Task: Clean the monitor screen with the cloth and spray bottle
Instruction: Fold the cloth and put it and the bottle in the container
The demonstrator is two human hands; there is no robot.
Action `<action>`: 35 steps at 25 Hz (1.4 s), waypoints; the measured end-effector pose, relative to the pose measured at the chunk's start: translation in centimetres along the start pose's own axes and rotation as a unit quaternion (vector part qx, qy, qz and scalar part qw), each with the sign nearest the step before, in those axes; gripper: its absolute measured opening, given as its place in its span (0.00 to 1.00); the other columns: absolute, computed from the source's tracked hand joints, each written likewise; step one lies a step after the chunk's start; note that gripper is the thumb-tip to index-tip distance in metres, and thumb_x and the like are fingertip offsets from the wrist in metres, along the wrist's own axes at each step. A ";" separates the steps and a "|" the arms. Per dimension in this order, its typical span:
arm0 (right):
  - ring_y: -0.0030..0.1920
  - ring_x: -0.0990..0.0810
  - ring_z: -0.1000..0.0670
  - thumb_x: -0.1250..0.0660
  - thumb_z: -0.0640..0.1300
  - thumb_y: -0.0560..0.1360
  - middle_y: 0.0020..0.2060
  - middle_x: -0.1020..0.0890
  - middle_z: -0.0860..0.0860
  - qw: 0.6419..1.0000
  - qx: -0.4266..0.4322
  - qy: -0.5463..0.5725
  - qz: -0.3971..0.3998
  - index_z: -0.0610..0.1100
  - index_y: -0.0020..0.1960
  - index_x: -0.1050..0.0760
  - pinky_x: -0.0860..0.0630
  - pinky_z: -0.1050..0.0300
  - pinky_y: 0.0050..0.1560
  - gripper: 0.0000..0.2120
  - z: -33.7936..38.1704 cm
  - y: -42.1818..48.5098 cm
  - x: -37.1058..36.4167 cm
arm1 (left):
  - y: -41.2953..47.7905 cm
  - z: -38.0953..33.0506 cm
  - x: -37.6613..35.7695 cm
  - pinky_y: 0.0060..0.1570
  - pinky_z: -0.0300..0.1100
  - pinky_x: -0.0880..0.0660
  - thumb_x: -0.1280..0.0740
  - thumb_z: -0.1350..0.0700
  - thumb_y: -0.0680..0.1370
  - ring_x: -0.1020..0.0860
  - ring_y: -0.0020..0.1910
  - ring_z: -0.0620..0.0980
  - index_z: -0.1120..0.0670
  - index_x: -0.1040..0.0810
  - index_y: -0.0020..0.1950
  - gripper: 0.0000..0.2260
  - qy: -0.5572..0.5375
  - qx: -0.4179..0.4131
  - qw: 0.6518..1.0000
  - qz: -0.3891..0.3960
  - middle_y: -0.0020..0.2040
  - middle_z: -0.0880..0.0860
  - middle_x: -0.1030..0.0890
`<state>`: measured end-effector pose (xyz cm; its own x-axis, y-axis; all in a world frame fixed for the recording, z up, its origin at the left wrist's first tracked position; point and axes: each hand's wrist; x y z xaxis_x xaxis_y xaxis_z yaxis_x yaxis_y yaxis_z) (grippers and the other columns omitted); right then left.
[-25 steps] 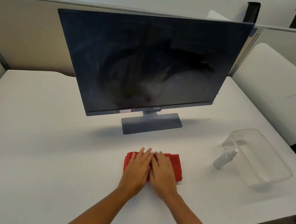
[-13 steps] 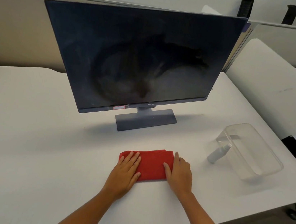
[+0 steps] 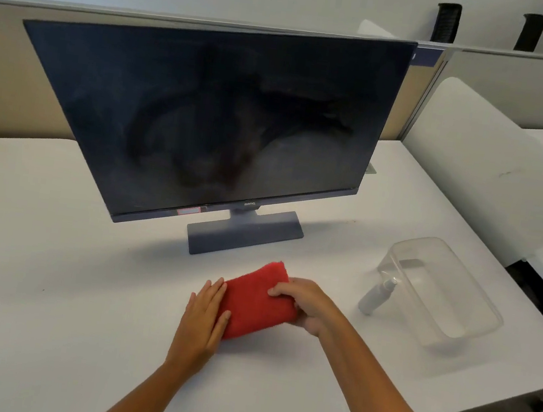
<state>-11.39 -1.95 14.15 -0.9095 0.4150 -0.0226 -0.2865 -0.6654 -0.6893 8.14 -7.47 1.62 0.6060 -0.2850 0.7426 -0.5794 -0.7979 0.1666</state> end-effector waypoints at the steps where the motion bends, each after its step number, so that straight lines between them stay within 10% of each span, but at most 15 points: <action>1: 0.42 0.21 0.49 0.31 0.36 0.69 0.43 0.18 0.46 0.999 0.024 0.016 0.019 0.44 0.49 0.22 0.24 0.58 0.40 0.09 1.6 -1.3 0.7 | 0.6 -0.8 -0.4 0.72 0.44 0.56 0.59 0.33 0.76 0.50 0.74 0.43 0.47 0.48 0.73 0.29 -0.014 0.022 0.999 -0.019 0.73 0.44 0.45; 10: 0.35 0.18 0.56 0.38 0.36 0.73 0.35 0.17 0.52 0.935 0.245 0.247 -0.069 0.45 0.45 0.22 0.21 0.62 0.36 0.08 11.4 -13.8 19.5 | 4.9 -6.0 -6.6 0.71 0.47 0.60 0.60 0.27 0.71 0.48 0.75 0.51 0.47 0.46 0.72 0.36 -0.030 0.079 0.996 -0.032 0.75 0.50 0.44; 15: 0.35 0.21 0.54 0.34 0.33 0.71 0.36 0.21 0.50 0.915 0.333 0.073 -0.214 0.46 0.46 0.25 0.23 0.65 0.32 0.09 9.6 -12.8 25.9 | 6.9 -7.7 -9.4 0.71 0.53 0.58 0.61 0.28 0.72 0.44 0.74 0.57 0.54 0.39 0.73 0.41 0.022 0.093 0.995 -0.042 0.75 0.55 0.39; 20: 0.41 0.23 0.50 0.30 0.42 0.70 0.38 0.24 0.51 0.875 0.153 -0.381 -0.255 0.43 0.51 0.26 0.28 0.65 0.44 0.11 2.4 -3.0 26.2 | 6.4 -8.3 -11.2 0.71 0.60 0.53 0.62 0.34 0.76 0.40 0.73 0.58 0.56 0.34 0.71 0.36 0.129 0.055 0.990 -0.001 0.72 0.57 0.34; 29: 0.48 0.20 0.44 0.31 0.59 0.71 0.47 0.19 0.44 0.987 -0.060 -0.102 -0.109 0.43 0.51 0.25 0.21 0.51 0.44 0.21 0.7 -0.3 28.0 | 6.4 -8.1 -11.6 0.72 0.58 0.54 0.59 0.35 0.77 0.42 0.74 0.55 0.55 0.35 0.71 0.33 0.136 0.062 0.989 -0.016 0.73 0.55 0.35; 35: 0.50 0.23 0.57 0.35 0.56 0.75 0.49 0.21 0.54 0.875 0.315 -0.333 -0.154 0.48 0.56 0.24 0.28 0.67 0.44 0.15 1.5 -0.1 25.5 | 6.4 -8.4 -11.5 0.72 0.57 0.54 0.61 0.33 0.76 0.41 0.74 0.54 0.54 0.34 0.70 0.35 0.148 0.070 0.986 -0.018 0.73 0.54 0.35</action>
<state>-35.02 7.75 14.72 -0.6740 0.3206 0.6655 -0.4670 -0.8830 -0.0476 -7.13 -4.79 -0.44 0.4272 -0.1052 0.8980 -0.4675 -0.8758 0.1199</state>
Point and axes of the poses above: each hand's wrist, its own y-axis towards the middle knuckle, its own x-axis out of the back of the hand, z = x × y
